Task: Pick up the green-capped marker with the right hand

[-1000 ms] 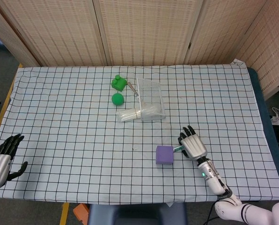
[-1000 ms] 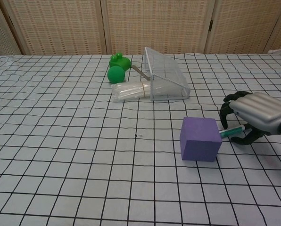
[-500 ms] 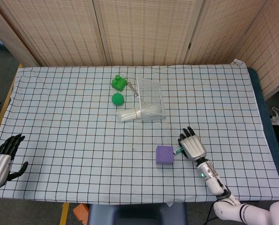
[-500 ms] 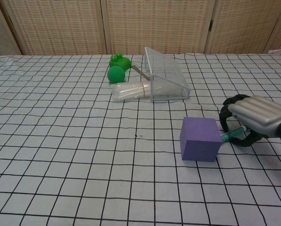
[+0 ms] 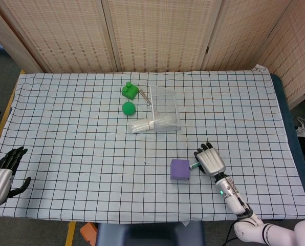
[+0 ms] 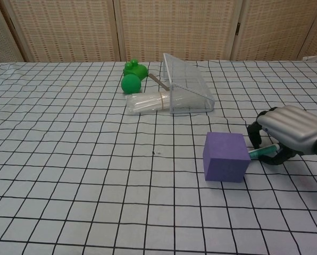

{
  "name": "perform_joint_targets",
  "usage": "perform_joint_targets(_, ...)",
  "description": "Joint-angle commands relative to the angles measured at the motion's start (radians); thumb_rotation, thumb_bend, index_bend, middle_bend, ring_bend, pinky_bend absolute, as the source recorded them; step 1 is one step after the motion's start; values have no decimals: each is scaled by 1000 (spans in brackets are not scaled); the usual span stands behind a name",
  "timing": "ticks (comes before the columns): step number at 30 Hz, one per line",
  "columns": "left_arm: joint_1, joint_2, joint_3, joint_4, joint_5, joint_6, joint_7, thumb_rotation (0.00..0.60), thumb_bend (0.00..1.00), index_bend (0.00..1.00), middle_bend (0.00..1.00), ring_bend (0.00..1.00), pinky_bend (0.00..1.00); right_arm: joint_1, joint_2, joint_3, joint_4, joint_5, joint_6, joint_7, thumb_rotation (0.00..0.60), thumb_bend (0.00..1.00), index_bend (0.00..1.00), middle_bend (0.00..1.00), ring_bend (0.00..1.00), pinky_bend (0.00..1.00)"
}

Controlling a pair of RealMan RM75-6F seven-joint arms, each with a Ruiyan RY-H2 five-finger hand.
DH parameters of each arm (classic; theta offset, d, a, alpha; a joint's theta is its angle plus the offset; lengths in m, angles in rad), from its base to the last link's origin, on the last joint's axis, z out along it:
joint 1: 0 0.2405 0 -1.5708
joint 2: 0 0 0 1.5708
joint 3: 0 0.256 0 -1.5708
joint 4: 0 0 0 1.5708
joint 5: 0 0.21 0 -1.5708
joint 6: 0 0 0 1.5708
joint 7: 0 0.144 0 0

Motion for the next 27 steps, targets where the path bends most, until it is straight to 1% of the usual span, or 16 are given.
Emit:
perform_joint_targets(1, 0, 0, 0, 0, 0, 1, -1, 600, 394, 0, 0, 0, 158, -2, 0, -4, -1, 0, 4, -15, 600, 250, 789, 572, 342, 334)
perform_joint_targets(4, 1, 1, 1, -1, 1, 1, -2, 600, 394, 0, 0, 0, 158, -4, 1, -7, -3, 0, 10, -27, 600, 268, 835, 606, 376, 370)
perform_joint_targets(7, 1, 2, 1, -1, 1, 2, -3, 600, 396, 0, 0, 0, 157, -8, 1, -9, -5, -2, 19, -38, 600, 281, 887, 645, 425, 436)
perform_joint_targets(12, 1, 2, 1, -2, 0, 2, -2, 600, 394, 0, 0, 0, 158, -16, 8, -12, -9, -11, 44, -48, 600, 296, 978, 716, 556, 587)
perform_joint_targets(15, 1, 3, 2, -3, -1, 3, -1, 600, 394, 0, 0, 0, 158, -22, 17, -16, -13, -22, 62, -38, 600, 307, 1000, 747, 598, 632)
perform_joint_targets(22, 1, 2, 2, -5, -1, 2, 8, 600, 398, 0, 0, 0, 158, -45, 69, -26, -49, -32, 87, -1, 600, 326, 1000, 783, 638, 663)
perform_joint_targets(27, 0, 0, 2, -7, -3, -1, 15, 600, 398, 0, 0, 0, 158, -72, 132, -50, -113, -20, 78, 9, 600, 327, 1000, 788, 641, 664)
